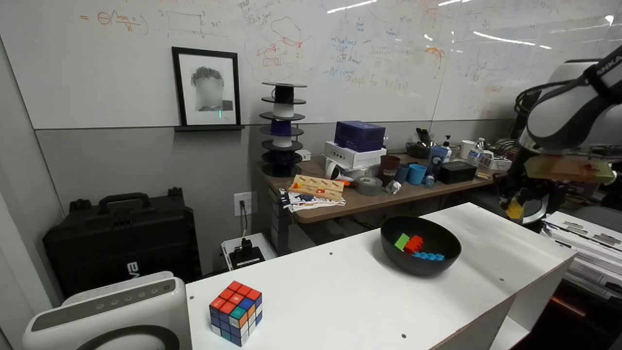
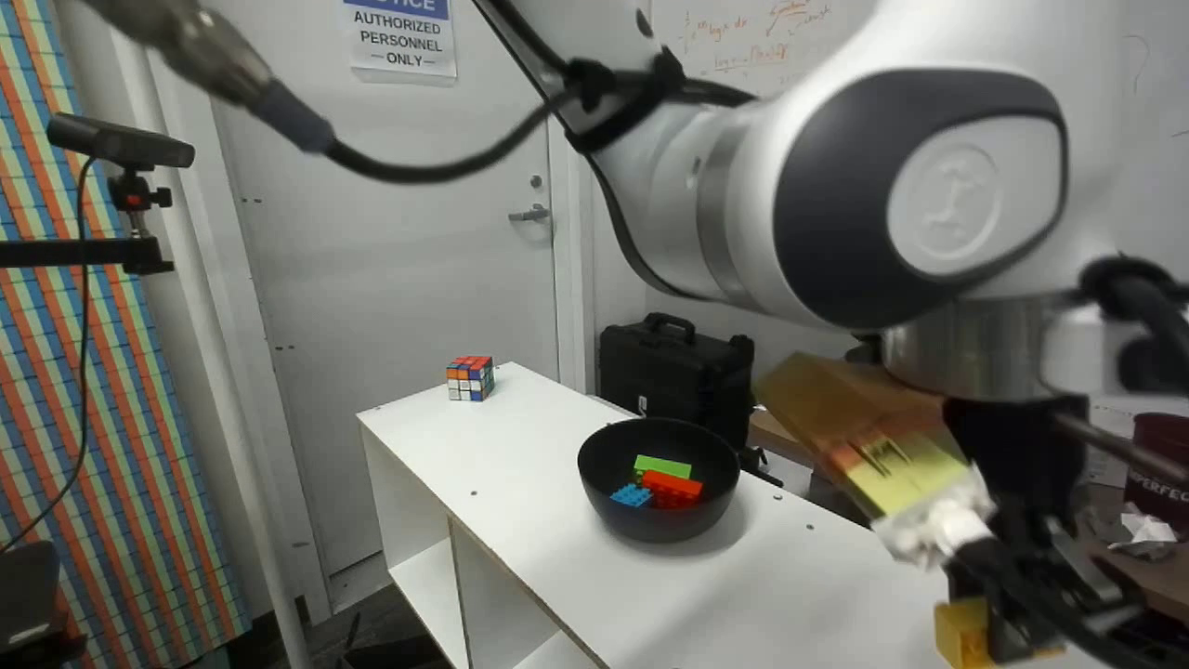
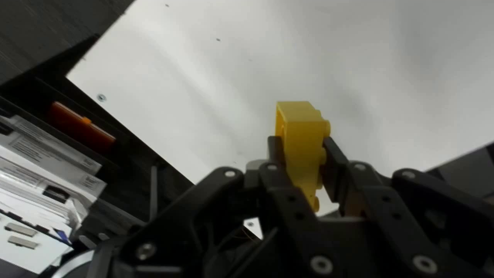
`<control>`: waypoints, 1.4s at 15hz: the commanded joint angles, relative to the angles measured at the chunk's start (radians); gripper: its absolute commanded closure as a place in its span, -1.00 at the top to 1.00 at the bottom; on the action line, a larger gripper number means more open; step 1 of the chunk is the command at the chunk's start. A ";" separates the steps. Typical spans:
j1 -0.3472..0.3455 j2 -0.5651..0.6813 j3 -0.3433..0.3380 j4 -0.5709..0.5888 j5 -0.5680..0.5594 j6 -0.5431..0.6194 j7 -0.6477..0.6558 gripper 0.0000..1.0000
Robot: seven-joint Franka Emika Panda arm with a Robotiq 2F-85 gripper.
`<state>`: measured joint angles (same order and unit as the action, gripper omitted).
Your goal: Pick up the blue, green, yellow and red objects and put them in the bowl
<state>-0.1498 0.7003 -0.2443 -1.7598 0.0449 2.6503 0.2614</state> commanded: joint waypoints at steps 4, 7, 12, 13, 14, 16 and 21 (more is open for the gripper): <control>0.046 -0.329 0.150 -0.289 0.013 0.083 -0.120 -0.86; 0.100 -0.373 0.178 -0.332 -0.016 0.071 -0.131 -0.86; 0.153 -0.329 0.213 -0.319 -0.025 0.067 -0.150 -0.86; 0.149 -0.314 0.224 -0.313 -0.014 0.071 -0.169 -0.86; 0.141 -0.301 0.236 -0.308 -0.001 0.072 -0.187 -0.84; 0.124 -0.288 0.263 -0.305 0.021 0.072 -0.232 0.08; 0.087 -0.303 0.317 -0.311 0.075 0.065 -0.334 0.83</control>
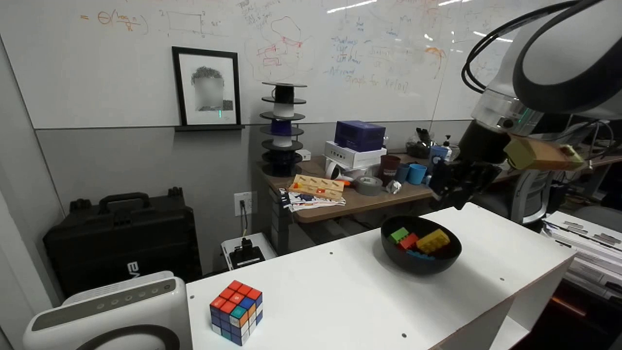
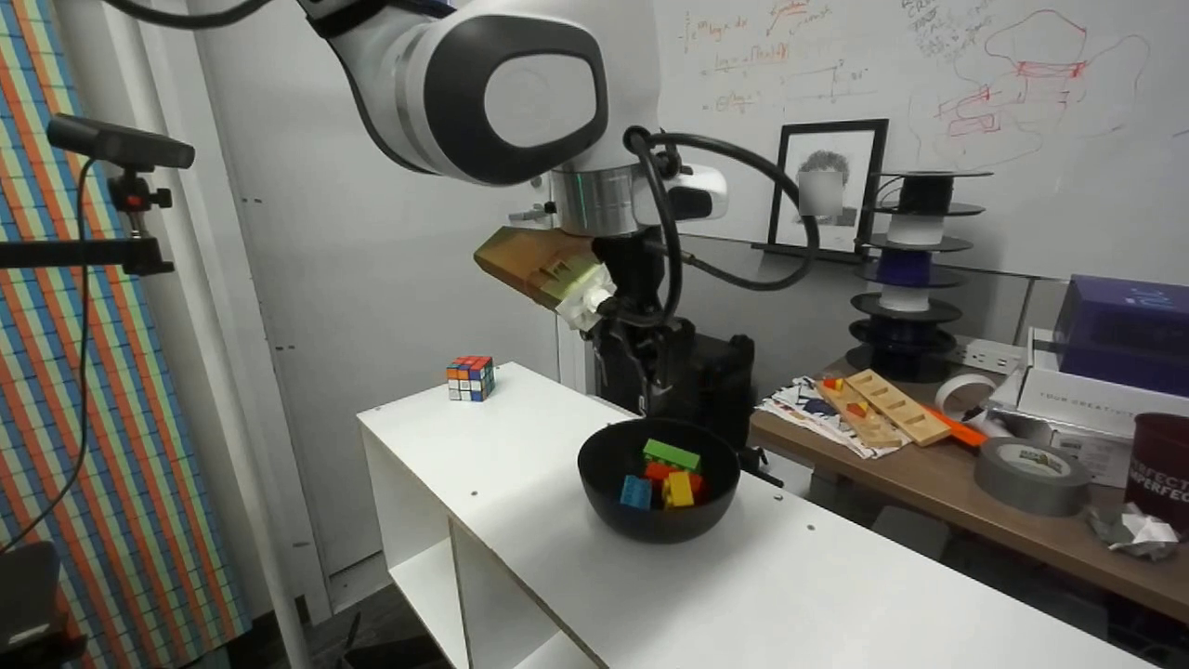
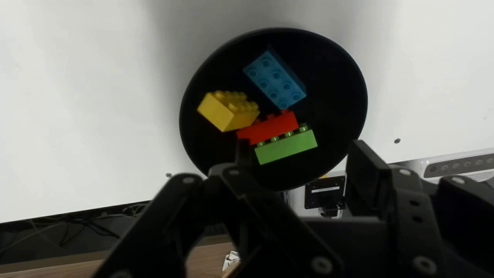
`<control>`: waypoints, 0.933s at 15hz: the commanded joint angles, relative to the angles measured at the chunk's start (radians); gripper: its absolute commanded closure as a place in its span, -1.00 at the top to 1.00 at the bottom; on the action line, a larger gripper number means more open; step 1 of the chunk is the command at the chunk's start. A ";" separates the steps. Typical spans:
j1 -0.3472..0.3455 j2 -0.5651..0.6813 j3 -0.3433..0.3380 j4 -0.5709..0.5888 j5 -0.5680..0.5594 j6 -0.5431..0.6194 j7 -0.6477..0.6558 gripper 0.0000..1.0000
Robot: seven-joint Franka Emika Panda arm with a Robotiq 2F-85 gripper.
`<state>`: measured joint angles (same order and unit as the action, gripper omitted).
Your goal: Pick up the blue, green, yellow and red objects and put them in the bowl
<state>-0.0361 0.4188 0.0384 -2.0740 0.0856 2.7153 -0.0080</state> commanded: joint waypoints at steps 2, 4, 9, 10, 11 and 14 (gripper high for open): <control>0.008 -0.087 -0.002 -0.024 -0.037 -0.125 -0.051 1.00; 0.030 -0.162 -0.016 -0.068 -0.105 -0.212 -0.056 1.00; 0.068 -0.436 -0.003 -0.252 -0.264 -0.272 -0.057 1.00; 0.069 -0.491 0.003 -0.289 -0.275 -0.275 -0.067 1.00; 0.068 -0.546 0.009 -0.329 -0.261 -0.275 -0.088 1.00; 0.068 -0.514 0.010 -0.291 -0.247 -0.290 -0.075 1.00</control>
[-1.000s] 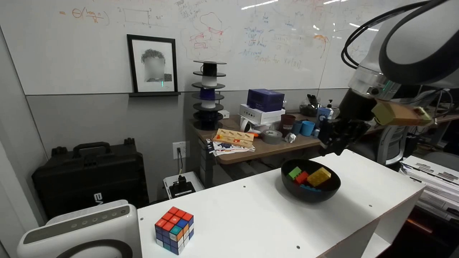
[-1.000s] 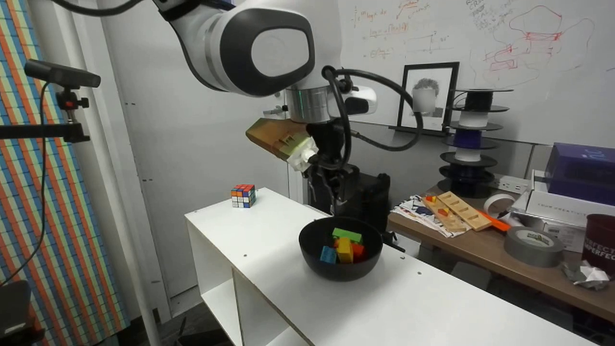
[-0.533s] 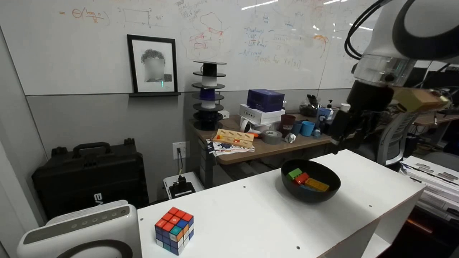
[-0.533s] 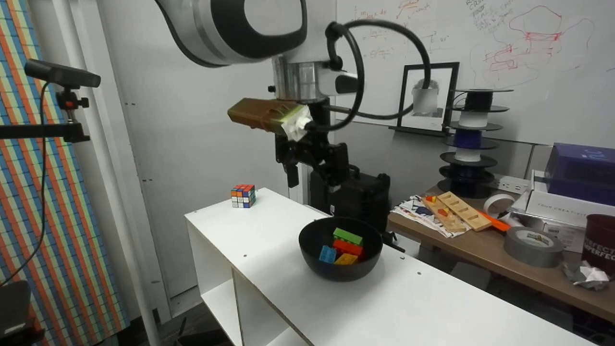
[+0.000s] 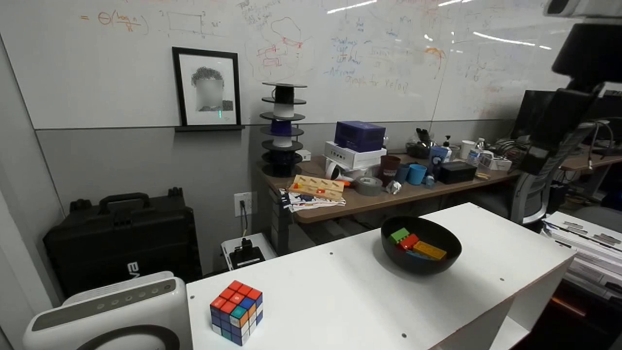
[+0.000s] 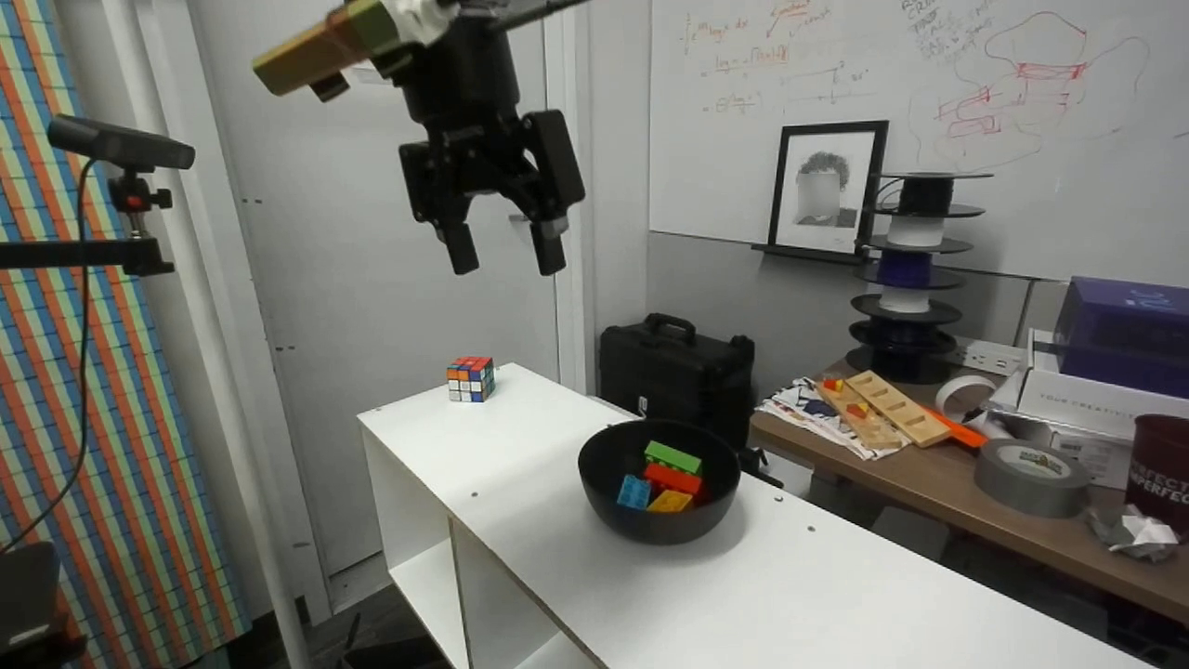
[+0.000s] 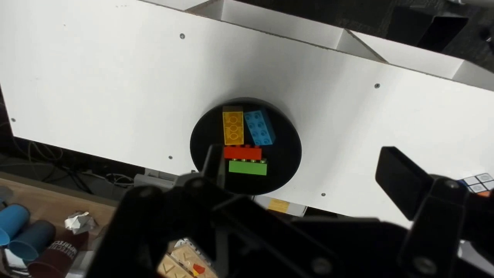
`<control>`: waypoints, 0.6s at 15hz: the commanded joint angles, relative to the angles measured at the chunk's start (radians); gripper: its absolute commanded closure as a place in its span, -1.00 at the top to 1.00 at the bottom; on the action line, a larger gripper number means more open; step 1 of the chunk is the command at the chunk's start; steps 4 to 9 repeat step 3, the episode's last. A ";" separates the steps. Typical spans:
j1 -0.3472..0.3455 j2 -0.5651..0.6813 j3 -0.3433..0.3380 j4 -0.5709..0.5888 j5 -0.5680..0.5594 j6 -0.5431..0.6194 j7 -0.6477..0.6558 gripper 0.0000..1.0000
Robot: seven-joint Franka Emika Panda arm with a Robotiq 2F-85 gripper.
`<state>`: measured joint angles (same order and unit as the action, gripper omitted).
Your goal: Pick up the blue, green, yellow and red objects and put them in the bowl
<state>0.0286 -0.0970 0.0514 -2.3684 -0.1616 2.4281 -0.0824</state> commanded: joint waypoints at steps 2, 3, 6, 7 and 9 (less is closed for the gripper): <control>0.004 -0.061 -0.003 -0.042 0.000 -0.006 -0.008 1.00; 0.004 -0.072 -0.003 -0.052 0.000 -0.006 -0.010 1.00; 0.004 -0.072 -0.003 -0.052 0.000 -0.006 -0.010 1.00; 0.004 -0.072 -0.003 -0.052 0.000 -0.006 -0.010 1.00; 0.004 -0.072 -0.003 -0.052 0.000 -0.006 -0.010 1.00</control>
